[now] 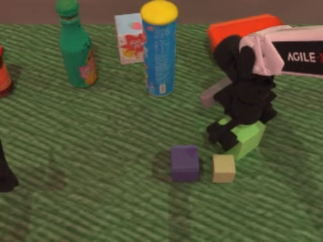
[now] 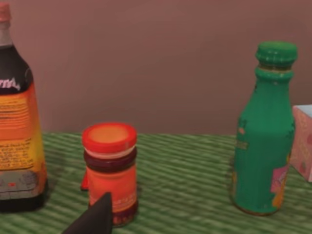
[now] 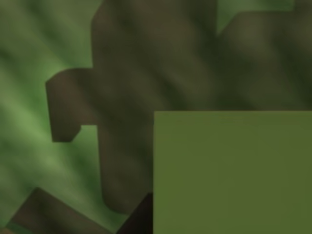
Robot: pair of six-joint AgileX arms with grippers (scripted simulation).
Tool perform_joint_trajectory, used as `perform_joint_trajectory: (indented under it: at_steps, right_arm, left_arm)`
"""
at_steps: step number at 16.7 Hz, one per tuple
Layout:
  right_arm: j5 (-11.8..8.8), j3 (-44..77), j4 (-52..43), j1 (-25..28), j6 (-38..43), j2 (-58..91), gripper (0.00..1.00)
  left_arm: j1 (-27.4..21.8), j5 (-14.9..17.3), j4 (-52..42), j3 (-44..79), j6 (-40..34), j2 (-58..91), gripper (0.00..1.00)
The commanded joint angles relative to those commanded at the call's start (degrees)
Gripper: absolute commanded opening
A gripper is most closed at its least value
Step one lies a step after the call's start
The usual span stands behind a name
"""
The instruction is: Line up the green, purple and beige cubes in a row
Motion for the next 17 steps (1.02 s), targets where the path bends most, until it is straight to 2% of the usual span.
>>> perform_joint_trajectory:
  at_steps: [5,12,17]
  right_arm:
    - [0.0,0.2,-0.4,-0.1,0.1,-0.5,0.0]
    - [-0.1,7.4,-12.3,0.3,0.0,-4.7,0.0]
    - [-0.1,8.2,-13.3,0.1,0.1,-5.3,0.0]
  left_arm:
    - [0.0,0.0,0.0,0.0,0.0,0.0,1.0]
    - [0.0,0.0,0.0,0.0,0.0,0.0,1.0]
    - [0.0,0.0,0.0,0.0,0.0,0.0,1.0]
